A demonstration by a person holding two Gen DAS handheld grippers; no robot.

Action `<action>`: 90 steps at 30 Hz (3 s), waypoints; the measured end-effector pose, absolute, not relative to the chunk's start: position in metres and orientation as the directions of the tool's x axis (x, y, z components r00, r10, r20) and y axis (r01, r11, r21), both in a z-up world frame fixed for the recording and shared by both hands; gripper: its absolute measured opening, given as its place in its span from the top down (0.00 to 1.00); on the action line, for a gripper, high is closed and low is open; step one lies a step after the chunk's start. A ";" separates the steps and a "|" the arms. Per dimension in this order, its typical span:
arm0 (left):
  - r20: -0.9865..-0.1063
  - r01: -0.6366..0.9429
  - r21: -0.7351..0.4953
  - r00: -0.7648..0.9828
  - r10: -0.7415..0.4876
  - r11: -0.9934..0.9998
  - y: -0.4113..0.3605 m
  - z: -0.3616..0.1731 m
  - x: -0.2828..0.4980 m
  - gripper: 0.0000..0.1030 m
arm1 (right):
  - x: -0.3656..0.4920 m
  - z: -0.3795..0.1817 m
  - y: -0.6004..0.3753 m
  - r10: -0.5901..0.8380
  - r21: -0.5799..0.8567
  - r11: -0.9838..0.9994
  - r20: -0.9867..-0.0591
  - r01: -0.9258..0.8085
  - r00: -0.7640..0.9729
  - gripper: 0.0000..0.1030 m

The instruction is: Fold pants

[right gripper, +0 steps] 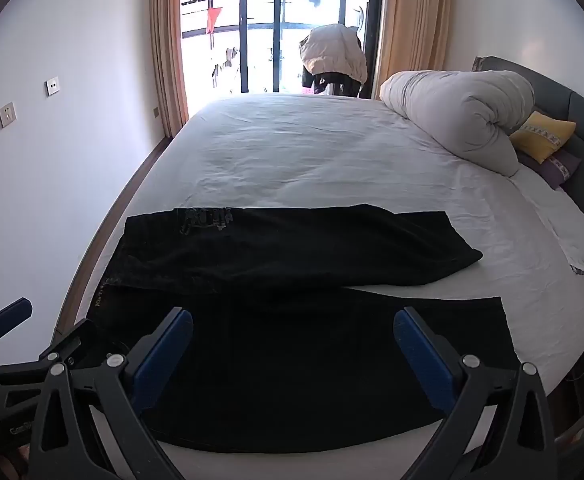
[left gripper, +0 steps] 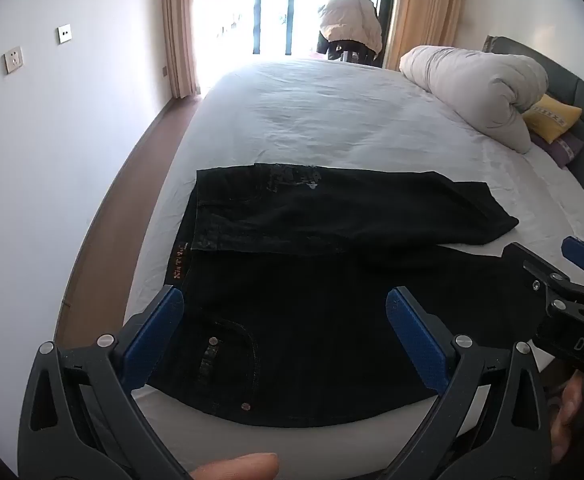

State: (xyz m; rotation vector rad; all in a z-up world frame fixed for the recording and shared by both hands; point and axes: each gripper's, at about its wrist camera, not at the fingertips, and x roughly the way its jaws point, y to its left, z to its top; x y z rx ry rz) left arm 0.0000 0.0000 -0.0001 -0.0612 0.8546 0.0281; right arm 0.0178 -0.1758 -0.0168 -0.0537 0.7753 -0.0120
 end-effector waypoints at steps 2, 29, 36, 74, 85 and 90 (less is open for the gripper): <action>-0.753 -0.046 -0.051 0.658 -0.008 0.998 0.000 0.000 0.000 0.00 | 0.018 -0.017 -0.175 -0.034 -0.059 0.998 -0.702 -0.009 0.712 0.00; -0.758 -0.049 -0.056 0.653 -0.011 0.997 0.004 -0.010 -0.001 0.00 | 0.012 -0.025 -0.185 -0.034 -0.064 0.998 -0.719 -0.018 0.695 0.00; -0.758 -0.050 -0.056 0.652 -0.009 0.997 0.005 -0.011 -0.001 0.00 | 0.012 -0.025 -0.185 -0.035 -0.065 0.998 -0.720 -0.018 0.693 0.00; -0.765 -0.052 -0.051 0.644 -0.005 0.997 0.006 -0.017 0.001 0.00 | 0.000 -0.039 -0.189 -0.030 -0.061 0.998 -0.737 -0.022 0.675 0.00; -0.767 -0.050 -0.045 0.641 -0.002 0.998 0.004 -0.024 -0.004 0.00 | -0.001 -0.043 -0.184 -0.032 -0.062 0.998 -0.739 -0.020 0.673 0.00; -0.771 -0.049 -0.045 0.637 -0.004 0.998 0.003 -0.025 -0.004 0.00 | -0.004 -0.045 -0.184 -0.031 -0.060 0.998 -0.741 -0.021 0.670 0.00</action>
